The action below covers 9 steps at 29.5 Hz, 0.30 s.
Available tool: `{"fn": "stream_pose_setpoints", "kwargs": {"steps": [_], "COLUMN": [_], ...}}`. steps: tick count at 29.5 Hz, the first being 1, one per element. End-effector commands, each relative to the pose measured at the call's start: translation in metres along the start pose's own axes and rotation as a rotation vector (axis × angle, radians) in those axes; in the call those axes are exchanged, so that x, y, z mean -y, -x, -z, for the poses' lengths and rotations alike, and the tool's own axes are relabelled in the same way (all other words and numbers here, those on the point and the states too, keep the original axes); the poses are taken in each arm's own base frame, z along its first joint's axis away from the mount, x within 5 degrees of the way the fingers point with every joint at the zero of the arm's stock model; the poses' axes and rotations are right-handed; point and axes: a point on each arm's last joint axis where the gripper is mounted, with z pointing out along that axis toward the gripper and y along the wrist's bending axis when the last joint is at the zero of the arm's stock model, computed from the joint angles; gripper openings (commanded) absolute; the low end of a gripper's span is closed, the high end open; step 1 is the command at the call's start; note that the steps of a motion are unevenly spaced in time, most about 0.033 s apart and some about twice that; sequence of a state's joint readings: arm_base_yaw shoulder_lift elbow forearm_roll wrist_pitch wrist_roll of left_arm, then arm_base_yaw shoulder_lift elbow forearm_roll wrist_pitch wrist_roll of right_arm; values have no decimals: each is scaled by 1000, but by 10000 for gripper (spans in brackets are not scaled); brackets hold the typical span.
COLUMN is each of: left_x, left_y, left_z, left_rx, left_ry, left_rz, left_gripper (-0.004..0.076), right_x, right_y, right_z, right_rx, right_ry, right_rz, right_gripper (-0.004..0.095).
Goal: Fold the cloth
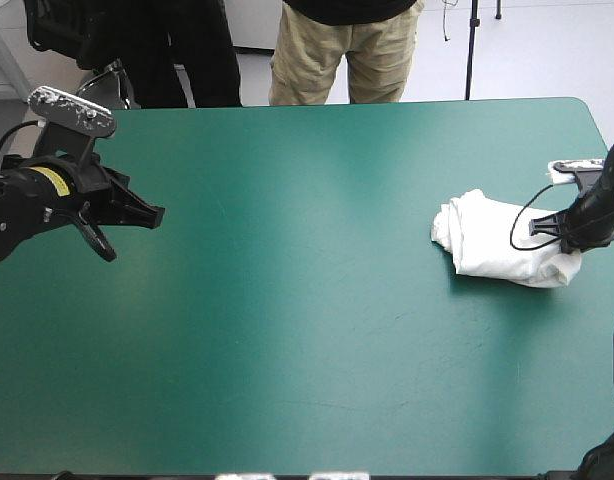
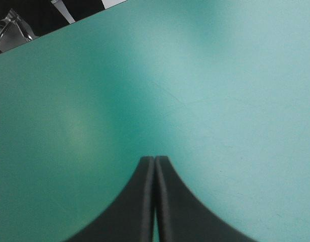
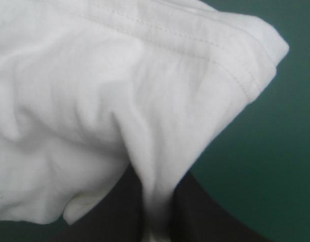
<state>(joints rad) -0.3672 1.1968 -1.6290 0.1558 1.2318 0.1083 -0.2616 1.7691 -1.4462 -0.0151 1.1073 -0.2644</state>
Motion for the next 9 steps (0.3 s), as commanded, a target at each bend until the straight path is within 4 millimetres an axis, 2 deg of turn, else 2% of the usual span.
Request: {"fn": "stream_pose_setpoints", "kwargs": {"steps": [1, 4, 6, 9], "left_x": [-3, -6, -8, -13], "left_y": [-4, -4, -6, -11], "left_z": [13, 14, 19, 35], "left_rx": [-19, -23, -13, 24], "left_ry": [15, 53, 67, 114], "left_rz": [2, 18, 29, 75], "left_gripper": [-17, -17, -17, -17], "right_x": [7, 6, 4, 1], "right_y": [-3, -4, -4, -3], "right_z": [23, 20, 20, 22], "right_rx": [82, 71, 75, 94], "right_ry": [-38, -34, -10, 24], "right_rz": [-30, -30, -42, -42], "right_gripper": [9, 87, 204, 474]}}
